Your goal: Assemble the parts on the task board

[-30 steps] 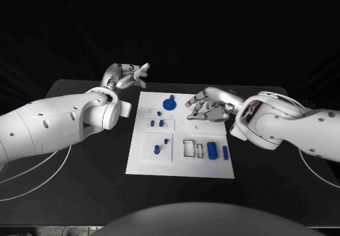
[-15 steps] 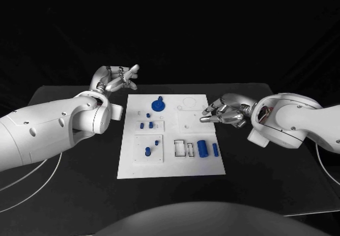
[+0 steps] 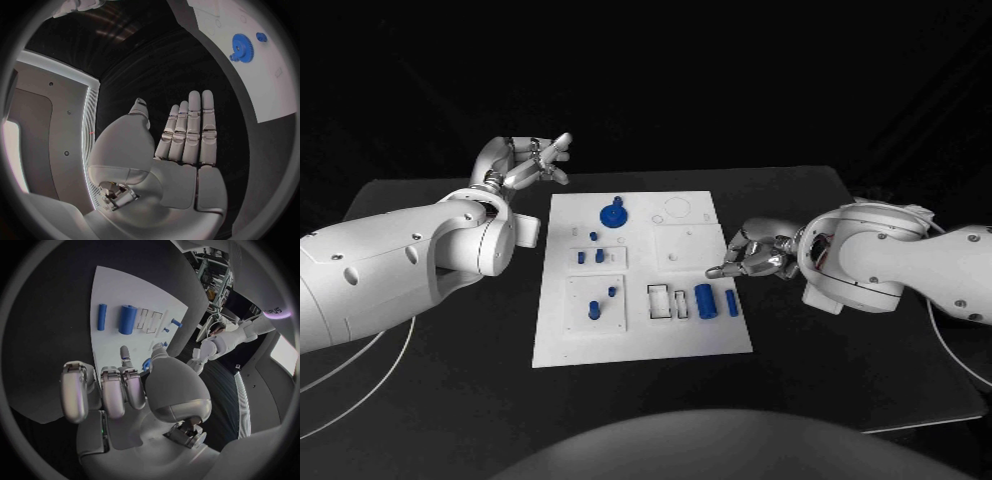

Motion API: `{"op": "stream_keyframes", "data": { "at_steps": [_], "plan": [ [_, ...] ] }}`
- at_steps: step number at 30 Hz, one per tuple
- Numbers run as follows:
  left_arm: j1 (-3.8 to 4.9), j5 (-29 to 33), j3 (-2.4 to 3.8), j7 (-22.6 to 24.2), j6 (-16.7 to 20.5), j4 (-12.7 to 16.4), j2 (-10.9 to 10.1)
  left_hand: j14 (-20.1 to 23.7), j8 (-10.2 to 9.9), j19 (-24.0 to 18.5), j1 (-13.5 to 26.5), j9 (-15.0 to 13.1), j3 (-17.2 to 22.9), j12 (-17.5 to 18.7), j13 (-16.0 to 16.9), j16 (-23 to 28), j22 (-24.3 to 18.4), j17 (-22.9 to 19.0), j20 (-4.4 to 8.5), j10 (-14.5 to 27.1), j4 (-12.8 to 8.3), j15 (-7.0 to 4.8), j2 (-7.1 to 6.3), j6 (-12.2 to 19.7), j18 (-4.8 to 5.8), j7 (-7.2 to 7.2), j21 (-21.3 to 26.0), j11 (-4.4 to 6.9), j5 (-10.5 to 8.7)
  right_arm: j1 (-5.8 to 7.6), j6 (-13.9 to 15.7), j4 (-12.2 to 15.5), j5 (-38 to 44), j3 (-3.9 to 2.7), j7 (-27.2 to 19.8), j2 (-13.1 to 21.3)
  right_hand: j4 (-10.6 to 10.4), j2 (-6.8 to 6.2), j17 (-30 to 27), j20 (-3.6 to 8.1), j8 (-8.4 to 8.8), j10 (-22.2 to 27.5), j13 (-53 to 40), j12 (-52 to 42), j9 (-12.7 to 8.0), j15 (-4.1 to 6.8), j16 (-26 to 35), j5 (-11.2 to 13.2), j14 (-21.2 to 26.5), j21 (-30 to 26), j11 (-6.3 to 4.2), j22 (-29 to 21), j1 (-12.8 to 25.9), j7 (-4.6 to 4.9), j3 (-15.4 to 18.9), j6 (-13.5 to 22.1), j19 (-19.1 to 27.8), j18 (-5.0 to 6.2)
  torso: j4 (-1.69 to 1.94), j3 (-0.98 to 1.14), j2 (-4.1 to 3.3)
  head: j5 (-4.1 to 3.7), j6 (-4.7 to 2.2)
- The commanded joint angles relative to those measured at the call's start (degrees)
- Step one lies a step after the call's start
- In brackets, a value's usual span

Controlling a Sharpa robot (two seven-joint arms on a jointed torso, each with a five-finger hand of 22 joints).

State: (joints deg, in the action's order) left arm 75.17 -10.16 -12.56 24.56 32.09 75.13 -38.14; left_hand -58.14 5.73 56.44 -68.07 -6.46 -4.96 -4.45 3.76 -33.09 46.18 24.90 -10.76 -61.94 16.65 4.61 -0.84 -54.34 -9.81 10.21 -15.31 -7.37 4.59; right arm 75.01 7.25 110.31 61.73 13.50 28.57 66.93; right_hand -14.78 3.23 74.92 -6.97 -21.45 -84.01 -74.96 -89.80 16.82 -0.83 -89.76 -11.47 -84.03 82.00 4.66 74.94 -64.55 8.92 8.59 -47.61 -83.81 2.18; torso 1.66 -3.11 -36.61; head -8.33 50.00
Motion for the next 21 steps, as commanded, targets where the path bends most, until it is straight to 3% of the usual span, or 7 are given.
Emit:
{"op": "stream_keyframes", "data": {
  "at_steps": [1,6,8,12,14,21],
  "plan": [
    [0.04,0.1,0.04,0.3,-1.0,0.1,0.0,-0.3,-0.3,0.4,0.1,-0.1,-0.4,-0.1,0.0,0.2,-0.1,-0.1,-0.08,0.4,0.1,-0.09,0.58,0.3,-0.66,0.09,0.3,-0.09,0.37,-0.90,0.1,0.1,4.1,0.02,3.7,-0.7,1.1,-0.41,15.1,0.22,-1.40,-6.0,-15.0,-0.2,1.8,0.22,-0.2,-1.7,-6.0,0.9,-0.25,12.1,-1.1,-0.47,-0.5,-0.3,-3.0,-0.46,-0.03,-0.06,0.04,-0.22,0.00],
    [0.04,0.1,0.04,0.3,-1.2,0.2,-0.1,-0.2,-0.3,0.4,0.1,-0.1,-0.5,-0.1,0.0,0.2,-0.1,-0.1,-0.08,0.4,0.1,-0.08,0.61,0.3,-0.66,0.10,0.3,-0.10,0.37,-2.17,1.2,0.0,4.4,0.03,5.1,-2.1,2.2,-2.14,15.1,0.80,-2.94,-6.0,-15.0,-0.2,4.7,0.77,-0.2,-6.0,-6.0,1.9,-0.86,12.5,-1.1,-1.06,-1.7,-0.2,-3.6,-0.70,-0.10,0.01,-0.04,-0.35,0.00],
    [0.04,0.1,0.04,0.3,-1.2,0.2,-0.2,-0.2,-0.3,0.4,0.1,-0.1,-0.5,-0.1,0.0,0.2,-0.1,-0.1,-0.08,0.4,0.1,-0.08,0.61,0.3,-0.66,0.10,0.3,-0.10,0.37,-2.55,1.6,0.0,4.5,0.03,5.6,-2.6,2.6,-2.95,15.1,0.96,-3.05,-6.0,-15.0,-0.2,5.4,0.92,-0.2,-8.9,-6.0,2.3,-0.99,12.7,-1.1,-1.16,-2.3,0.0,-3.8,-0.81,-0.10,-0.02,0.01,-0.45,0.00],
    [0.04,0.1,0.04,0.4,-1.2,0.3,-0.3,-0.2,-0.3,0.4,0.1,-0.1,-0.5,-0.1,0.0,0.1,-0.1,-0.1,-0.08,0.4,0.1,-0.08,0.62,0.3,-0.66,0.10,0.3,-0.10,0.37,-3.22,2.1,-0.1,4.9,0.03,6.7,-3.5,3.3,-4.16,15.1,1.14,-3.08,-6.0,-15.0,-0.2,6.7,1.07,-0.2,-11.3,-6.0,3.8,-1.06,13.3,-1.0,-1.24,-3.8,0.5,-4.4,-1.16,-0.01,-0.08,0.02,-0.60,0.00],
    [0.04,0.1,0.04,0.5,-1.2,0.4,-0.4,-0.2,-0.3,0.4,0.1,-0.1,-0.5,-0.1,0.0,0.1,-0.1,-0.1,-0.08,0.4,0.1,-0.08,0.62,0.3,-0.66,0.10,0.3,-0.10,0.37,-3.43,2.1,-0.3,5.1,0.02,7.4,-4.1,3.5,-4.39,15.1,1.15,-3.01,-6.0,-15.0,-0.2,7.1,1.06,-0.2,-11.6,-6.0,4.5,-1.05,13.6,-1.0,-1.22,-4.4,0.8,-4.7,-1.32,-0.13,-0.05,0.01,-0.49,0.00],
    [0.04,0.1,0.04,0.5,-1.3,0.4,-0.5,-0.2,-0.3,0.4,0.1,-0.1,-0.5,-0.1,0.0,0.1,-0.1,-0.1,-0.08,0.4,0.1,-0.08,0.62,0.3,-0.66,0.10,0.3,-0.10,0.37,-3.69,0.8,-0.8,6.3,0.02,8.8,-5.5,3.6,-4.76,15.1,1.05,-2.41,-6.0,-15.0,-0.2,7.8,0.87,-0.2,-11.3,-6.0,6.6,-0.80,14.5,-0.4,-0.91,-5.7,1.8,-5.6,-1.85,0.00,-0.01,0.00,-0.69,0.00]
  ]
}}
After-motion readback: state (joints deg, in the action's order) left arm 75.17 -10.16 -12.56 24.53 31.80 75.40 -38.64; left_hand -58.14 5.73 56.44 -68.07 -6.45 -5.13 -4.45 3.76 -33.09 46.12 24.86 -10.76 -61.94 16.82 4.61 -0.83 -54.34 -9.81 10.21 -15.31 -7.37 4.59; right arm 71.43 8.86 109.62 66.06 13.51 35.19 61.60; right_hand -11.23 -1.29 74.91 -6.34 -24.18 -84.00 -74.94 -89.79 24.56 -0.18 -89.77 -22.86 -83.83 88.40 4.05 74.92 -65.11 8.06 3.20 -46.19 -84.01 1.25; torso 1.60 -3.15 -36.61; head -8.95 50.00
